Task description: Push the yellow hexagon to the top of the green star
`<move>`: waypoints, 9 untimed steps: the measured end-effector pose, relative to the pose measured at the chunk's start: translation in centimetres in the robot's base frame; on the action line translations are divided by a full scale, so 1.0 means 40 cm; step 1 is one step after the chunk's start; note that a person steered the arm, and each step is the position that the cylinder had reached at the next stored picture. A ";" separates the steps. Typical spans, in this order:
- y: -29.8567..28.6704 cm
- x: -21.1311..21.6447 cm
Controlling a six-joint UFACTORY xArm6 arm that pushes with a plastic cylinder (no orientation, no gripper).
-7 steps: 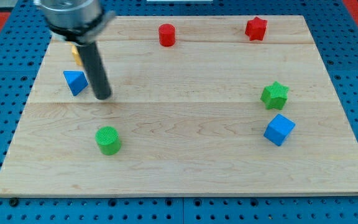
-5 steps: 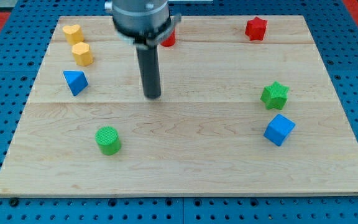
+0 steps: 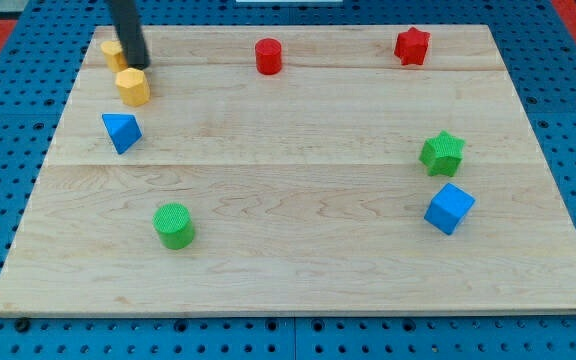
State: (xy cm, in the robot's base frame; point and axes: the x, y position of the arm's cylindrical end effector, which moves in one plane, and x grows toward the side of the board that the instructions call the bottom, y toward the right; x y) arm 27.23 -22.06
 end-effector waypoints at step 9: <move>0.483 0.278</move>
State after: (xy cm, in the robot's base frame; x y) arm 38.37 -2.75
